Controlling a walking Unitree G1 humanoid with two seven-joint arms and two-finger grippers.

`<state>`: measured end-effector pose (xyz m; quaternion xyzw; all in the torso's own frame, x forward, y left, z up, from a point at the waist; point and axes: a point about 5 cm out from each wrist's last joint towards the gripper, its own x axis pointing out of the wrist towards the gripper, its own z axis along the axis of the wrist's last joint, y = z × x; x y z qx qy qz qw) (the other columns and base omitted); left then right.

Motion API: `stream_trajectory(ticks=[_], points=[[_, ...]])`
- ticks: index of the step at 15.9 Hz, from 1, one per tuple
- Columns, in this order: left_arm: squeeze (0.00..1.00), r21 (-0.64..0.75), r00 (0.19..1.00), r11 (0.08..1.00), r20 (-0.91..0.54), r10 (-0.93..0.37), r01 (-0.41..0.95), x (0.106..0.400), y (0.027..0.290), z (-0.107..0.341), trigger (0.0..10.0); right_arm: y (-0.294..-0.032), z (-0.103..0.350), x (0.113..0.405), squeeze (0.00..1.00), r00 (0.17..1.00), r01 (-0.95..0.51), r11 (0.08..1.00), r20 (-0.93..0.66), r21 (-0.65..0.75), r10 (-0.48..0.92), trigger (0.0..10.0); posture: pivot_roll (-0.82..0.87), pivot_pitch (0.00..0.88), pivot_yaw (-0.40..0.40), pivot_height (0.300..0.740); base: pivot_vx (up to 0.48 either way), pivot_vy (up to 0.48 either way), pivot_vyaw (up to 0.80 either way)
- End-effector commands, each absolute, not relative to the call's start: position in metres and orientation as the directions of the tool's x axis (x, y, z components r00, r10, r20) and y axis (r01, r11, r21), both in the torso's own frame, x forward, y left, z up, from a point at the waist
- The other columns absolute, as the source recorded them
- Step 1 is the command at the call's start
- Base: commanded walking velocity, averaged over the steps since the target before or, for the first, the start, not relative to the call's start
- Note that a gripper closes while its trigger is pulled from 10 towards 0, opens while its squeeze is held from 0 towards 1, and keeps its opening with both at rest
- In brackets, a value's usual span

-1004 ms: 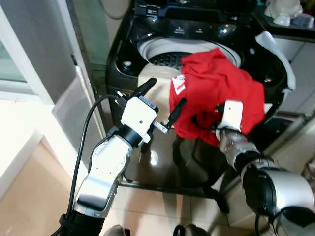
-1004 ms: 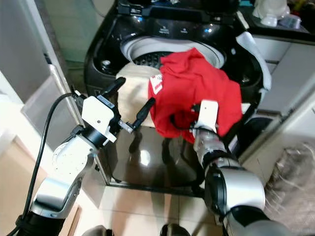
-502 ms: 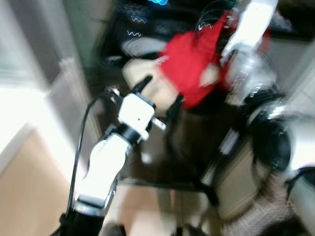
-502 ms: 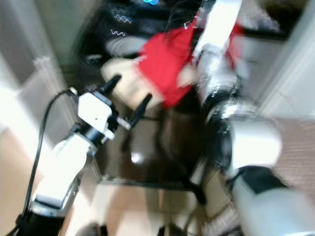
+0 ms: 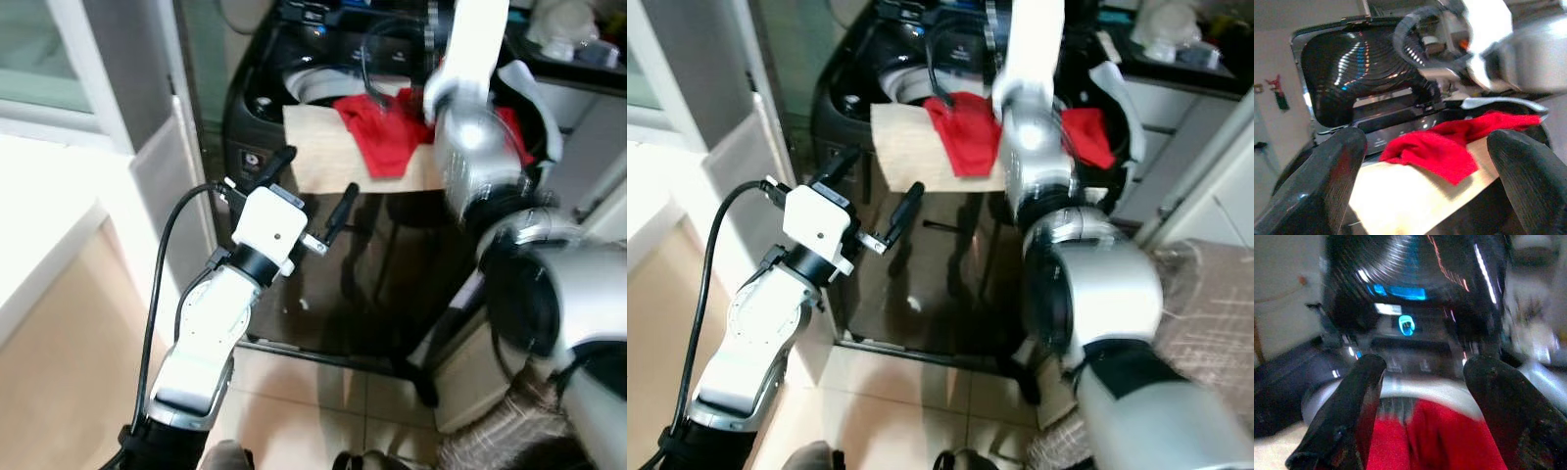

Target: Clothes washing

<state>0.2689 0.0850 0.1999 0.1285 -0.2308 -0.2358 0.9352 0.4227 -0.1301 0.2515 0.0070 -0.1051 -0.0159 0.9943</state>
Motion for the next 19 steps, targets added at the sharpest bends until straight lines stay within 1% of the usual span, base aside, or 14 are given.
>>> stream_trajectory(ticks=[1, 5, 6, 9, 10, 13, 14, 15, 16, 17, 19], points=[[0.00, 0.353, 0.797, 0.860, 0.356, -0.488, 0.369, 0.271, 0.085, 0.198, 10.0, -0.126, 0.236, 0.418, 0.00, 0.975, 0.006, 1.000, 0.220, 0.030, -0.012, 10.0, 0.10, 0.035, -0.065, 0.731, 0.000, 0.000, 0.00], [0.00, 0.358, 0.797, 0.857, 0.351, -0.491, 0.370, 0.272, 0.085, 0.196, 10.0, -0.135, 0.183, 0.399, 0.00, 0.981, 0.036, 0.999, 0.193, 0.010, -0.037, 10.0, 0.06, 0.032, -0.045, 0.731, 0.000, 0.000, 0.00], [0.00, 0.355, 0.802, 0.861, 0.349, -0.484, 0.365, 0.273, 0.085, 0.195, 10.0, -0.136, 0.171, 0.391, 0.00, 0.976, 0.032, 0.999, 0.215, 0.008, -0.033, 10.0, 0.05, 0.031, -0.040, 0.731, 0.000, 0.000, 0.00], [0.00, 0.327, 0.831, 0.883, 0.338, -0.441, 0.336, 0.278, 0.089, 0.194, 10.0, -0.134, 0.159, 0.376, 0.00, 0.964, 0.006, 0.999, 0.265, -0.035, 0.003, 10.0, 0.04, 0.028, -0.030, 0.731, 0.000, 0.000, 0.00], [0.00, 0.310, 0.836, 0.888, 0.335, -0.435, 0.338, 0.281, 0.090, 0.195, 10.0, -0.139, 0.152, 0.374, 0.00, 0.972, 0.029, 0.999, 0.235, -0.013, -0.025, 10.0, 0.03, 0.019, -0.020, 0.731, 0.000, 0.000, 0.00], [0.00, 0.372, 0.829, 0.872, 0.337, -0.446, 0.318, 0.284, 0.089, 0.197, 10.0, -0.132, 0.166, 0.376, 0.00, 0.958, 0.003, 0.998, 0.286, -0.070, 0.017, 10.0, 0.03, 0.014, -0.012, 0.731, 0.000, 0.000, -0.69], [0.00, 0.366, 0.824, 0.872, 0.342, -0.451, 0.325, 0.284, 0.089, 0.198, 10.0, -0.130, 0.173, 0.378, 0.00, 0.949, 0.002, 0.995, 0.313, -0.103, 0.030, 10.0, 0.03, 0.016, -0.010, 0.731, 0.000, 0.000, 0.00], [0.00, 0.342, 0.817, 0.873, 0.347, -0.460, 0.347, 0.283, 0.088, 0.200, 10.0, -0.125, 0.187, 0.378, 0.00, 0.926, -0.011, 0.990, 0.371, -0.143, 0.064, 10.0, 0.03, 0.017, -0.009, 0.731, 0.000, 0.000, 0.00], [0.00, 0.343, 0.818, 0.877, 0.355, -0.453, 0.337, 0.283, 0.089, 0.202, 10.0, -0.122, 0.198, 0.379, 0.00, 0.908, -0.015, 0.988, 0.412, -0.155, 0.079, 10.0, 0.03, 0.019, -0.006, 0.731, 0.000, 0.000, 0.00], [0.00, 0.355, 0.813, 0.878, 0.372, -0.449, 0.322, 0.283, 0.089, 0.205, 10.0, -0.120, 0.216, 0.383, 0.00, 0.884, -0.010, 0.988, 0.460, -0.155, 0.082, 10.0, 0.03, 0.020, -0.009, 0.731, 0.431, 0.000, 0.00], [0.00, 0.365, 0.798, 0.881, 0.410, -0.441, 0.300, 0.282, 0.089, 0.212, 10.0, -0.121, 0.236, 0.387, 0.00, 0.863, -0.007, 0.990, 0.500, -0.144, 0.078, 10.0, 0.04, 0.022, -0.014, 0.731, 0.431, 0.000, 0.00]])
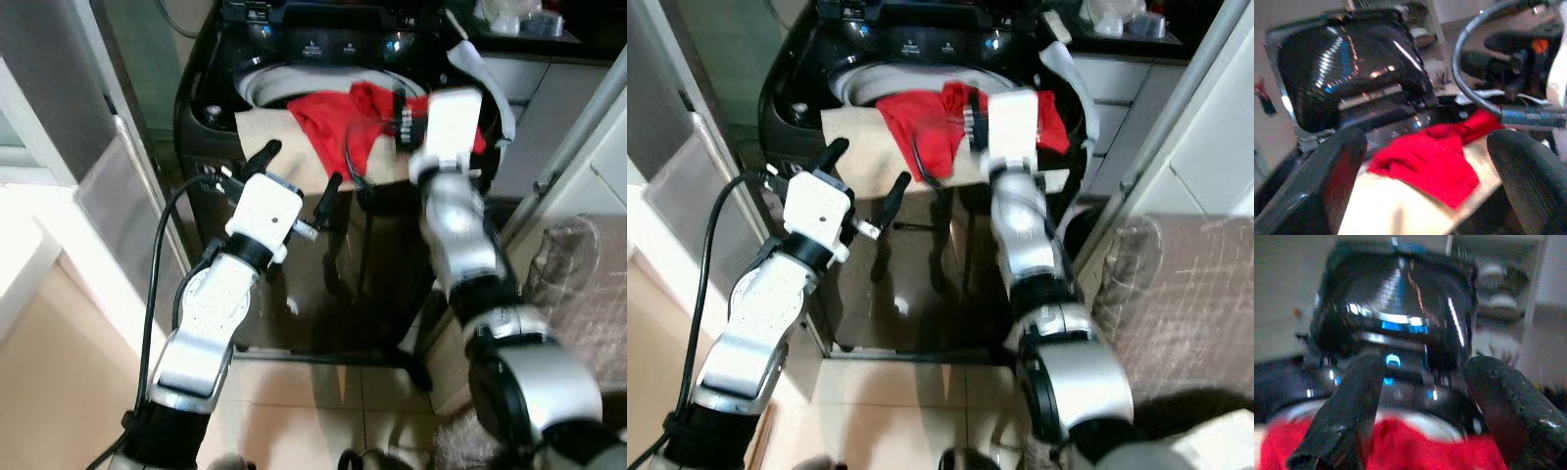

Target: Clothes washing

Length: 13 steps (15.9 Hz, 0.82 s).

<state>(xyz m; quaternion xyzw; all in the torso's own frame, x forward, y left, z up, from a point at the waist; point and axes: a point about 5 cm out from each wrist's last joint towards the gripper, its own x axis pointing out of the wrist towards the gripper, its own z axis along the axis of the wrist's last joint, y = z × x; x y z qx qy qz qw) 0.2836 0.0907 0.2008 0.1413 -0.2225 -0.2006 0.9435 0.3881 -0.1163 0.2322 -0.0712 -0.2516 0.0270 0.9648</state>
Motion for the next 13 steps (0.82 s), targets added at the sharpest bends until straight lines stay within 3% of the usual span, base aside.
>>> stream_trajectory(ticks=[1, 8, 13], points=[[0.00, 0.368, 0.796, 0.882, 0.416, -0.440, 0.295, 0.282, 0.089, 0.213, 10.0, -0.121, 0.238, 0.388, 0.00, 0.860, -0.007, 0.989, 0.504, -0.145, 0.080, 10.0, 0.04, 0.022, -0.014, 0.731, 0.431, 0.000, 0.00], [0.00, 0.363, 0.783, 0.890, 0.451, -0.428, 0.277, 0.279, 0.090, 0.219, 10.0, -0.117, 0.252, 0.392, 0.00, 0.864, -0.074, 0.992, 0.490, -0.100, 0.114, 10.0, 0.05, 0.025, -0.031, 0.731, 0.431, 0.000, 0.00], [0.00, 0.353, 0.792, 0.904, 0.465, -0.395, 0.243, 0.278, 0.095, 0.222, 10.0, -0.119, 0.238, 0.395, 0.00, 0.938, -0.240, 0.967, 0.279, 0.090, 0.207, 10.0, 0.05, 0.043, -0.029, 0.731, 0.000, 0.000, 0.00]])
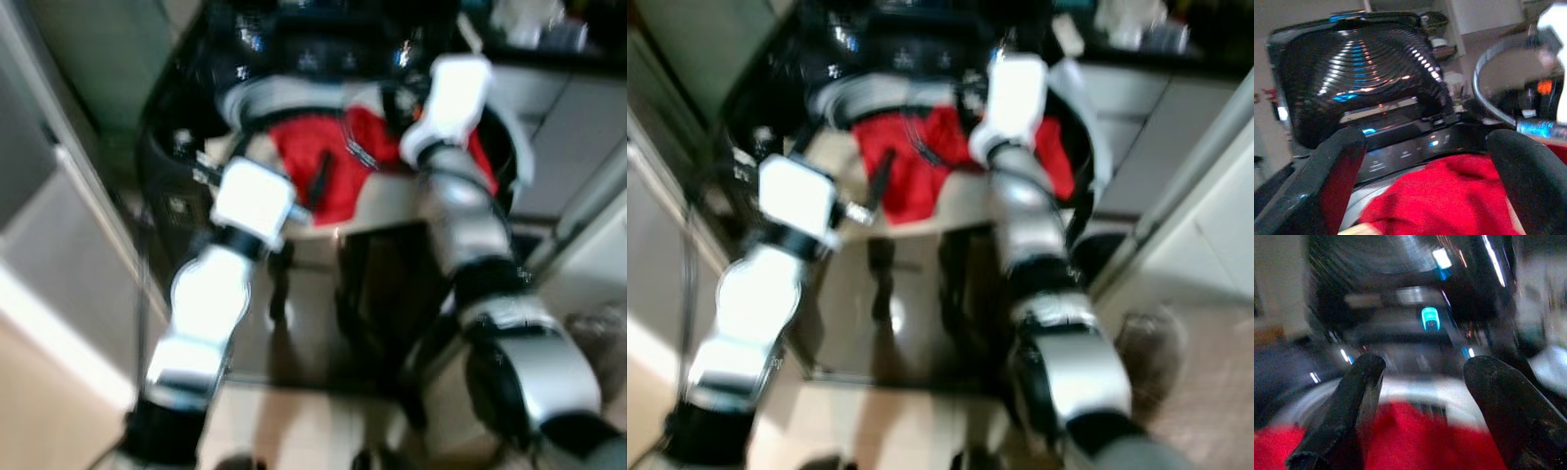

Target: Clothes washing

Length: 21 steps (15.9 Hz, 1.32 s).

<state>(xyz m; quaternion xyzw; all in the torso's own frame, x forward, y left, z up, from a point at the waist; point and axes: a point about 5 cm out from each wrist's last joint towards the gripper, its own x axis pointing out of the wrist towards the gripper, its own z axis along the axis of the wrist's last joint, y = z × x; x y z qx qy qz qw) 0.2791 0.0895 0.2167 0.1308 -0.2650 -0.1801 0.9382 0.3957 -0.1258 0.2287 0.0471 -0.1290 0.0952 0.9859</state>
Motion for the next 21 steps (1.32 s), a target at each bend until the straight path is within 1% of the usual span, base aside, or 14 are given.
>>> stream_trajectory(ticks=[1, 3, 6, 8, 11, 12, 15, 19, 21], points=[[0.00, 0.352, 0.793, 0.904, 0.465, -0.394, 0.244, 0.277, 0.095, 0.222, 10.0, -0.121, 0.241, 0.395, 0.00, 0.939, -0.251, 0.965, 0.262, 0.078, 0.223, 10.0, 0.05, 0.046, -0.026, 0.731, 0.000, 0.000, 0.00], [0.00, 0.350, 0.793, 0.903, 0.461, -0.397, 0.249, 0.277, 0.096, 0.222, 10.0, -0.129, 0.247, 0.396, 0.00, 0.946, -0.268, 0.963, 0.194, 0.017, 0.260, 10.0, 0.05, 0.046, -0.026, 0.731, 0.000, 0.000, 0.00], [0.00, 0.350, 0.792, 0.903, 0.462, -0.399, 0.250, 0.278, 0.096, 0.222, 10.0, -0.134, 0.249, 0.399, 0.00, 0.954, -0.275, 0.961, 0.118, -0.009, 0.274, 10.0, 0.04, 0.038, -0.028, 0.731, 0.000, 0.000, 0.00], [0.00, 0.350, 0.789, 0.901, 0.462, -0.405, 0.257, 0.279, 0.095, 0.223, 10.0, -0.133, 0.236, 0.405, 0.00, 0.961, -0.275, 0.961, 0.024, -0.031, 0.276, 10.0, 0.05, 0.028, -0.030, 0.731, 0.000, 0.000, 0.00], [0.00, 0.363, 0.784, 0.897, 0.466, -0.410, 0.253, 0.279, 0.095, 0.226, 10.0, -0.125, 0.202, 0.408, 0.00, 0.947, -0.283, 0.957, -0.174, -0.062, 0.269, 10.0, 0.09, 0.021, -0.045, 0.731, 0.000, 0.000, 0.00], [0.00, 0.365, 0.784, 0.897, 0.467, -0.409, 0.250, 0.279, 0.096, 0.227, 10.0, -0.125, 0.200, 0.408, 0.00, 0.948, -0.278, 0.958, -0.183, -0.067, 0.262, 10.0, 0.09, 0.021, -0.045, 0.731, 0.000, 0.000, 0.00], [0.00, 0.371, 0.792, 0.900, 0.467, -0.393, 0.227, 0.277, 0.101, 0.227, 10.0, -0.129, 0.207, 0.408, 0.00, 0.935, -0.321, 0.943, -0.189, -0.087, 0.300, 10.0, 0.11, 0.024, -0.060, 0.731, 0.000, 0.000, 0.00], [0.00, 0.369, 0.793, 0.898, 0.458, -0.401, 0.240, 0.277, 0.097, 0.225, 10.0, -0.135, 0.173, 0.407, 0.00, 0.908, -0.299, 0.947, -0.338, -0.114, 0.246, 10.0, 0.10, 0.017, -0.061, 0.731, 0.000, 0.000, 0.00], [0.00, 0.369, 0.791, 0.897, 0.460, -0.404, 0.243, 0.278, 0.096, 0.227, 10.0, -0.138, 0.156, 0.404, 0.00, 0.899, -0.258, 0.956, -0.397, -0.142, 0.184, 10.0, 0.11, 0.014, -0.067, 0.731, 0.000, 0.000, 0.00]])
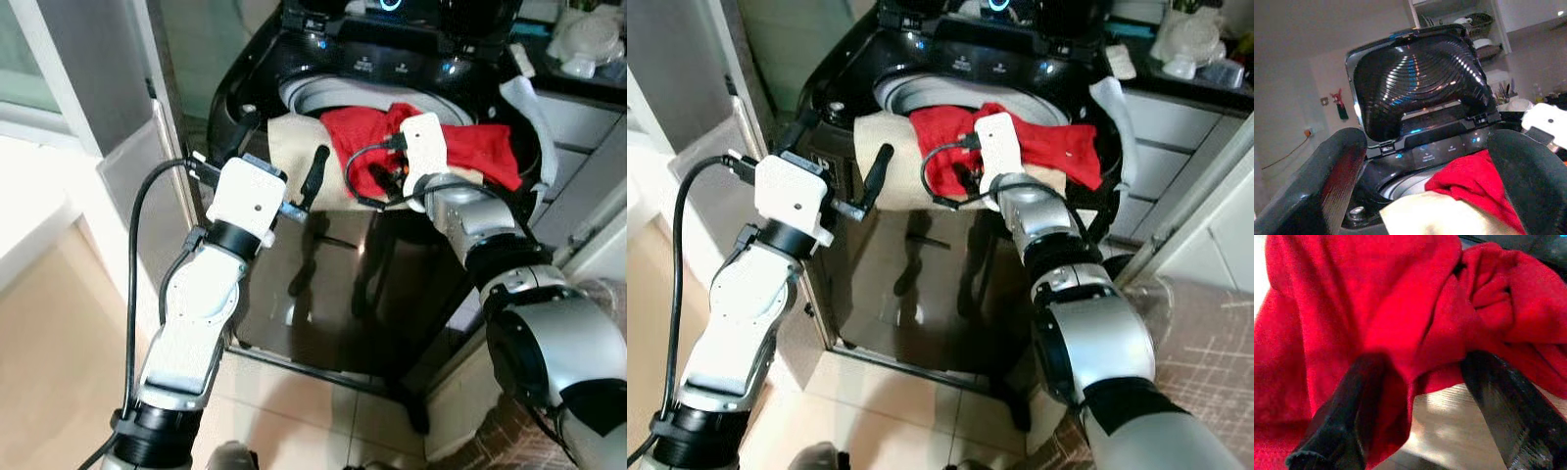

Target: Clothes washing

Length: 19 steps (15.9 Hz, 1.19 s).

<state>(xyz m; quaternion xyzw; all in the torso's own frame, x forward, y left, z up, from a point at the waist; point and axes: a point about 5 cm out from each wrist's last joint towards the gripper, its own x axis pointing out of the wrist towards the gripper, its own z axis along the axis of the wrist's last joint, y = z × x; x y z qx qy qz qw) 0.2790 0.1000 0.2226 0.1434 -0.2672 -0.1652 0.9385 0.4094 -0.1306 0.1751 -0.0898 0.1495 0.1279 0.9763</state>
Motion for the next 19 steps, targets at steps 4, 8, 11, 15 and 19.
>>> stream_trajectory(ticks=[4, 8, 11, 15, 19], points=[[0.00, 0.371, 0.793, 0.898, 0.460, -0.398, 0.236, 0.278, 0.097, 0.227, 10.0, -0.127, 0.144, 0.402, 0.00, 0.903, -0.229, 0.952, -0.410, -0.205, 0.129, 10.0, 0.13, 0.013, -0.074, 0.731, 0.000, 0.000, 0.00], [0.00, 0.373, 0.795, 0.899, 0.461, -0.394, 0.229, 0.277, 0.096, 0.228, 10.0, -0.118, 0.153, 0.405, 0.00, 0.951, -0.182, 0.905, -0.303, -0.384, 0.062, 10.0, 0.14, 0.018, -0.091, 0.731, 0.000, 0.000, 0.00], [0.00, 0.366, 0.803, 0.906, 0.463, -0.376, 0.214, 0.276, 0.097, 0.226, 10.0, -0.131, 0.187, 0.415, 0.00, 0.994, 0.037, 0.938, -0.085, -0.344, -0.070, 10.0, 0.15, 0.019, -0.104, 0.731, 0.000, 0.000, 0.00], [0.00, 0.365, 0.806, 0.907, 0.461, -0.370, 0.208, 0.277, 0.097, 0.226, 10.0, -0.127, 0.202, 0.418, 0.00, 0.999, 0.045, 0.989, -0.024, -0.143, -0.049, 10.0, 0.14, 0.019, -0.099, 0.731, 0.000, 0.000, 0.00], [0.00, 0.367, 0.800, 0.903, 0.459, -0.385, 0.224, 0.280, 0.093, 0.226, 10.0, -0.134, 0.215, 0.419, 0.00, 0.996, 0.084, 0.995, 0.047, -0.062, -0.081, 10.0, 0.11, 0.012, -0.088, 0.731, 0.000, 0.000, 0.00]])
